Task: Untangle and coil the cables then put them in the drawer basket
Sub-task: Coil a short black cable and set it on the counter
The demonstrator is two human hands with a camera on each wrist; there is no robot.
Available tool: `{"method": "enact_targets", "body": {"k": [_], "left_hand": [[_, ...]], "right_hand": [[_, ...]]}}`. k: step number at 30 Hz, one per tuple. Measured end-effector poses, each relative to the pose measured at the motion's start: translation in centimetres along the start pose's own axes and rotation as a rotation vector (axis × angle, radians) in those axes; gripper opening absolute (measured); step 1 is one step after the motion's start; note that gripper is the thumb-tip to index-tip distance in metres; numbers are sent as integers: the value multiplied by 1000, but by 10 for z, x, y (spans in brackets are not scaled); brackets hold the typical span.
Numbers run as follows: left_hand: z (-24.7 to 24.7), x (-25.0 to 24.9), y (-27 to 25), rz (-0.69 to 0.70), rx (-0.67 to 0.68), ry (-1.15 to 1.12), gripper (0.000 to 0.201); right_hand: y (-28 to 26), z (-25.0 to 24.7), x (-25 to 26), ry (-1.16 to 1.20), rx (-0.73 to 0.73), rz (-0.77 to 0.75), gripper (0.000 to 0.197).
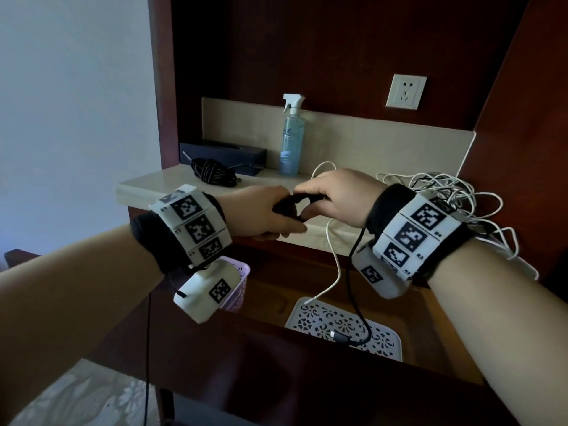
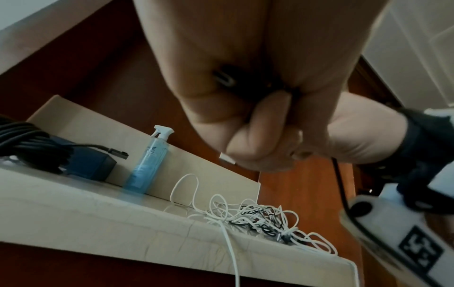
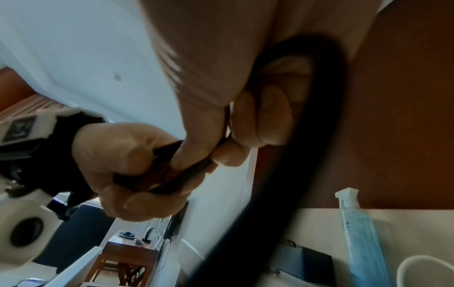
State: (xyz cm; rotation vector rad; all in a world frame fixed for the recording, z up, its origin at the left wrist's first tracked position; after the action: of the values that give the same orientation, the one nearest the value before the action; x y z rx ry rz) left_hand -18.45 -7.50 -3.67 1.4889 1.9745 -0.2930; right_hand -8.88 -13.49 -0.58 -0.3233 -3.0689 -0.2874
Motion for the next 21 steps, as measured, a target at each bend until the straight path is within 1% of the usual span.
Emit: {"method": "enact_targets", "body": {"k": [1,2,3,4,5,6,8,10,12,13,14,16,19,21], "left_hand": [[1,-1,-3,19,26,-18,26],[1,-1,-6,31,56,-47,35],[2,1,-8,17,63,-145,42],[2,4,-9,-6,39,-278,41],[1,7,-10,-31,-8,-412,36],[0,9,-12,-54,-35,-498,31],[0,11,-13,-87,-30,-578,27],[0,8,-14,-76,-8,-637,36],[-1,3,-14,-61,28,-588,48],[-1,1,-14,-53,52,-510,49],[0,0,-13,-50,68,-437,43],[0,2,-8,-72,46,-381,26],[0,8,-1,-107,-16,-392,26],[1,12,2,-118,-33,-446,26]], "right_hand": [[1,-1,-1,9,8,-9,26],[1,-2,-1,7,12,-24,22],[1,-3,-1,-2,10,-42,19],[2,-4,-1,-13,4,-54,16],[2,-6,0,-24,-6,-62,16],[3,-7,1,-41,-13,-65,17],[5,-9,3,-70,-8,-65,18],[7,-11,5,-66,11,-72,20],[10,-14,8,-87,25,-83,22],[11,-15,8,-112,32,-82,23],[13,-15,8,-138,44,-76,24],[14,-16,7,-204,57,-62,25],[13,-21,4,-375,-12,-47,32],[10,-17,4,-405,-17,-54,43]]}}
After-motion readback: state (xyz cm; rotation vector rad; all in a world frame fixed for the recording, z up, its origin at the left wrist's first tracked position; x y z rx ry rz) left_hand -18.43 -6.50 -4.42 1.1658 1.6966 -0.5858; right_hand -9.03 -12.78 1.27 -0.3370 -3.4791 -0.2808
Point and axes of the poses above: each hand's wrist, its own y-axis towards the middle knuckle, its own z-axis out of the palm, x = y × z, the point moved 5 cm from there along y, towards the middle knuckle, and after that the axes turned 13 degrees about z, right-handed, at the moved point
